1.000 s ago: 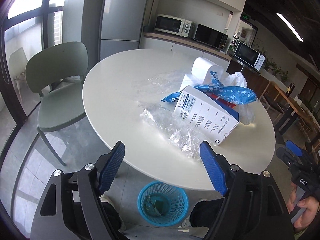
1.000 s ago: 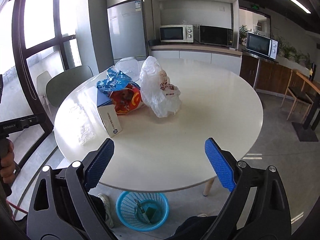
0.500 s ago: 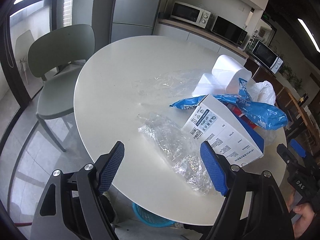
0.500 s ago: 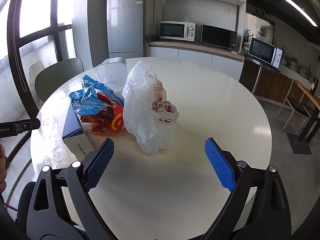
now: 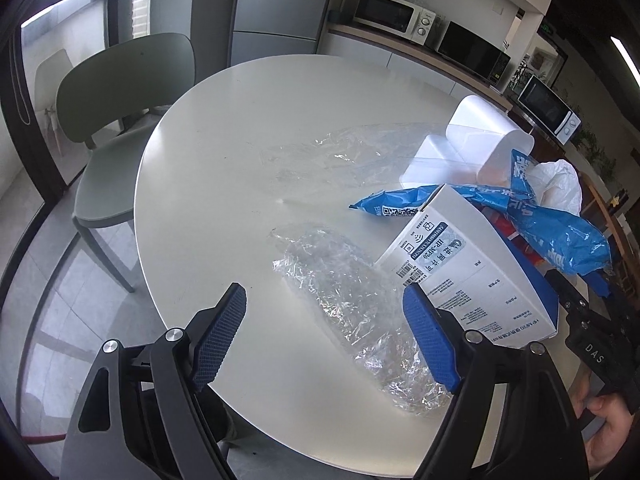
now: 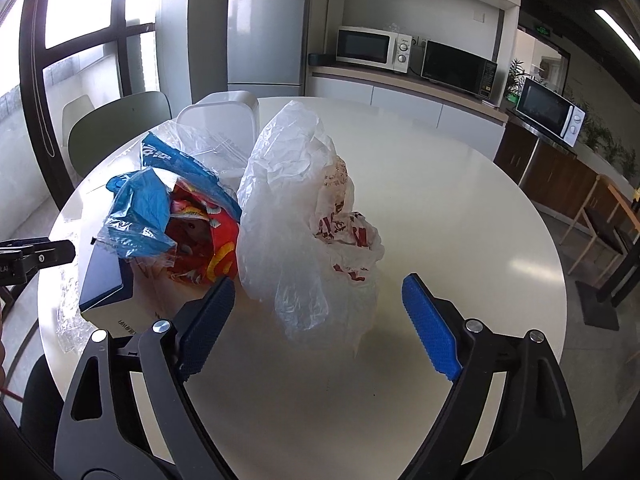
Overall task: Collect trash
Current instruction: 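Grasp the clear plastic wrap with the left tool while the right tool grasps the white plastic bag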
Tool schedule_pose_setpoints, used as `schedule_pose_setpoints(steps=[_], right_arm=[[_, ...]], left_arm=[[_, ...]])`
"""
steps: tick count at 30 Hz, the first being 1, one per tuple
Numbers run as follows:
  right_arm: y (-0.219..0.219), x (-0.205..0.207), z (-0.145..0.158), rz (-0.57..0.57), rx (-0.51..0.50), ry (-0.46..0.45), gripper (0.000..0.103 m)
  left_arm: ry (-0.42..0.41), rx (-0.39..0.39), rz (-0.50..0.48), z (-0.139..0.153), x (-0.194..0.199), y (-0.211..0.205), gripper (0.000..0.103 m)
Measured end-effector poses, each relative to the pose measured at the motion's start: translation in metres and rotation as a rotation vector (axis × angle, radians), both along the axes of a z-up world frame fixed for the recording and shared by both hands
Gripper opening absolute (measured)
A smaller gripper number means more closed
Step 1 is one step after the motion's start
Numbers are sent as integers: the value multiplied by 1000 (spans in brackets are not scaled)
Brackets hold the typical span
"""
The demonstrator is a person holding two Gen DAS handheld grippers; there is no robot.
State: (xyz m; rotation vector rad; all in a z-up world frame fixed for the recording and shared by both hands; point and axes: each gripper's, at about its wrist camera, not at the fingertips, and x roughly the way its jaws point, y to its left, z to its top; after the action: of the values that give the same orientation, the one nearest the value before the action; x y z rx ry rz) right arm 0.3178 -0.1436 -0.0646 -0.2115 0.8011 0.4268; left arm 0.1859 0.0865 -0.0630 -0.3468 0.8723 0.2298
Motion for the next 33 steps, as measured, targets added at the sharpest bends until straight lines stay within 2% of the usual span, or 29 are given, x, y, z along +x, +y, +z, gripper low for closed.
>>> schedule_pose_setpoints(steps=[5, 8, 9, 11, 15, 16, 21, 23, 25, 33], right_arm=[[4, 5, -7, 21, -9, 32, 62], [4, 6, -6, 12, -15, 30, 48], [3, 7, -6, 7, -14, 34, 41], [1, 7, -6, 2, 4, 49, 35], [-5, 5, -7, -19, 18, 58, 23], [-7, 4, -7, -26, 22, 56, 21], [-21, -2, -4, -68, 64, 54, 17], [-28, -6, -2, -88, 85, 48, 16], [-36, -9, 0, -107, 102, 42, 16], [-53, -35, 9, -123, 124, 21, 16]], left_arm=[[10, -22, -8, -6, 3, 3, 80], [6, -16, -28, -5, 7, 1, 80], [7, -15, -34, -5, 8, 1, 79], [9, -26, -44, -7, 9, 1, 77], [-11, -79, -70, -11, 5, 1, 60], [-19, -82, -69, -11, 3, 2, 59], [-58, -105, -91, -8, -5, 1, 34], [-69, -101, -104, -6, -8, -3, 29], [-82, -92, -107, -3, -11, -5, 14], [-127, -70, -111, 10, -24, -8, 8]])
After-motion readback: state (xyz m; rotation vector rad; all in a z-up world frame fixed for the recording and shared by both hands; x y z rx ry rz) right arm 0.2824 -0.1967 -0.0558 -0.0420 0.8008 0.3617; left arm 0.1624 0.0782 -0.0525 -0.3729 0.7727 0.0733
